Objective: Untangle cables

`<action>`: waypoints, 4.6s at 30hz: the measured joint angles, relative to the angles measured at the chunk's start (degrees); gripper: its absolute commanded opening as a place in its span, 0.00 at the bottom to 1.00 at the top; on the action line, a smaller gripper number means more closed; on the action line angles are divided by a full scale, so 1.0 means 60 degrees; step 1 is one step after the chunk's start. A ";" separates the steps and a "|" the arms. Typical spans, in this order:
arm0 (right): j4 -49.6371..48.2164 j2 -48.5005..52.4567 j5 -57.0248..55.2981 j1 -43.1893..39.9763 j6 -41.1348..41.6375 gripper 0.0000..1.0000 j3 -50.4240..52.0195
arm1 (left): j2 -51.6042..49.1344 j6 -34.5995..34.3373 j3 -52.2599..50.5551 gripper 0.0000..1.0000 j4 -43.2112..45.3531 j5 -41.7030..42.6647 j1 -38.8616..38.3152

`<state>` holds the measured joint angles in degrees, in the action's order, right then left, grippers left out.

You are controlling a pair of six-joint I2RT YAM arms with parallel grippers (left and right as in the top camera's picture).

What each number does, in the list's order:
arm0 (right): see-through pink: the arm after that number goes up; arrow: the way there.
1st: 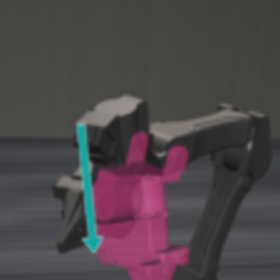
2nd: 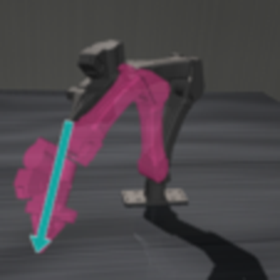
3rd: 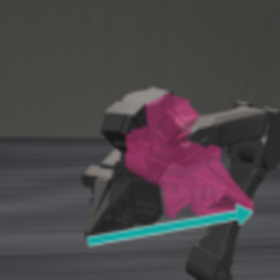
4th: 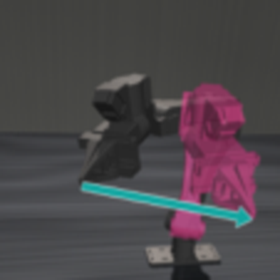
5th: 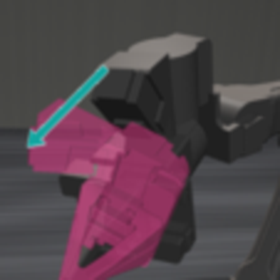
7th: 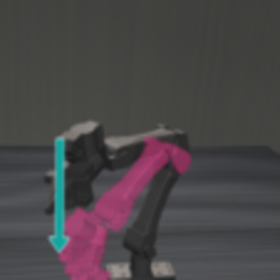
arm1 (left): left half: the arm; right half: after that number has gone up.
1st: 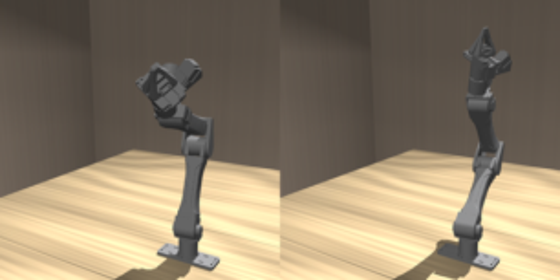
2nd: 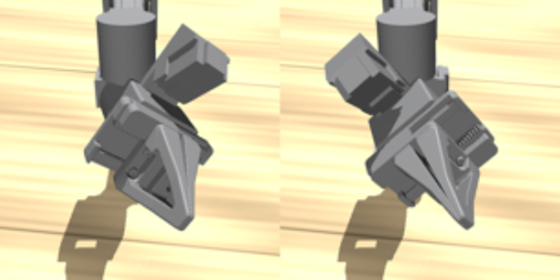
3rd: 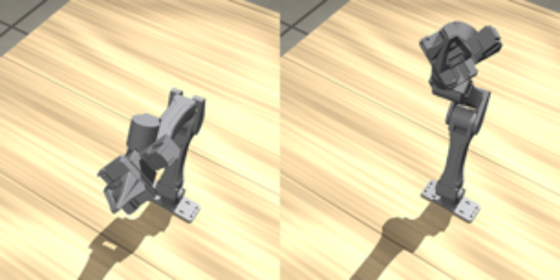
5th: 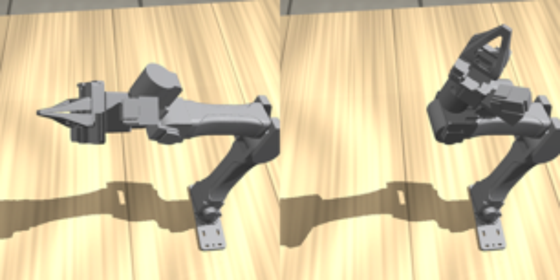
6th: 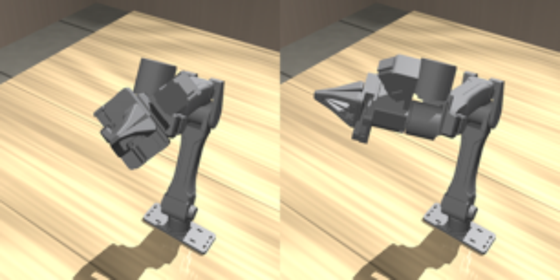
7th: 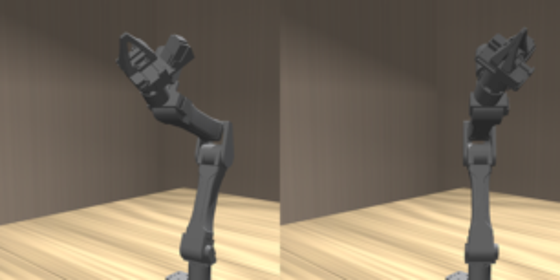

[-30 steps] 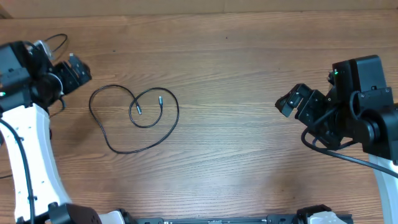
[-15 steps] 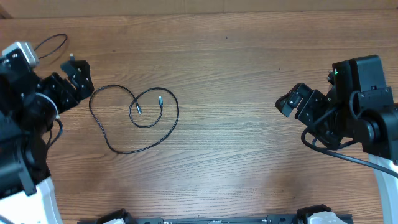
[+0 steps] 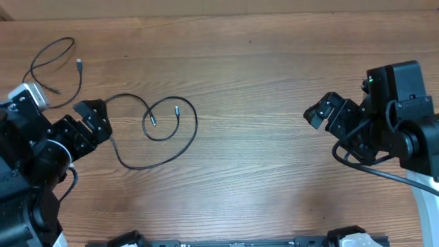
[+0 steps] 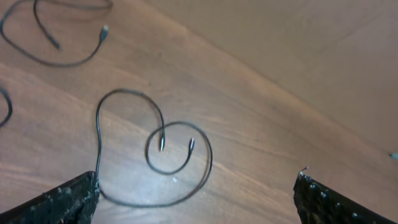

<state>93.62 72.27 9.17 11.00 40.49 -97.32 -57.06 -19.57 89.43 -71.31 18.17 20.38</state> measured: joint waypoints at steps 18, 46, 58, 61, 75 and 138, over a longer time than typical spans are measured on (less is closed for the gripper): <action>0.0004 0.0000 -0.0120 0.0000 -0.0178 1.00 0.0000 | -0.0754 0.0000 -0.0004 0.99 -0.0346 -0.0062 0.0000; -0.0124 -0.2798 -0.1337 0.0004 -0.1508 1.00 0.0000 | -0.3534 0.0000 -0.0004 0.99 -0.0368 -0.0066 0.0000; 0.0149 -0.3009 -0.1443 0.0000 -0.1508 1.00 0.0000 | -0.5206 0.0000 -0.0004 1.00 -0.0368 -0.0069 0.0000; 0.0149 -0.3009 -0.1464 0.0004 -0.1508 1.00 0.0000 | -0.5632 0.0000 -0.0004 0.99 -0.0368 -0.0066 0.0000; 0.0047 -0.4834 -0.2153 0.0004 -0.1749 1.00 0.0852 | -0.7402 0.0000 -0.0004 1.00 -0.0364 -0.0073 0.0000; -1.4775 -1.1905 -0.0860 -0.3435 -0.5654 1.00 1.6047 | -0.8327 0.0000 -0.0004 1.00 0.0033 -0.0131 0.0000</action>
<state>4.97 0.84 4.01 -9.61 6.57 -1.04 -107.02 -19.57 89.41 -71.11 17.39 20.38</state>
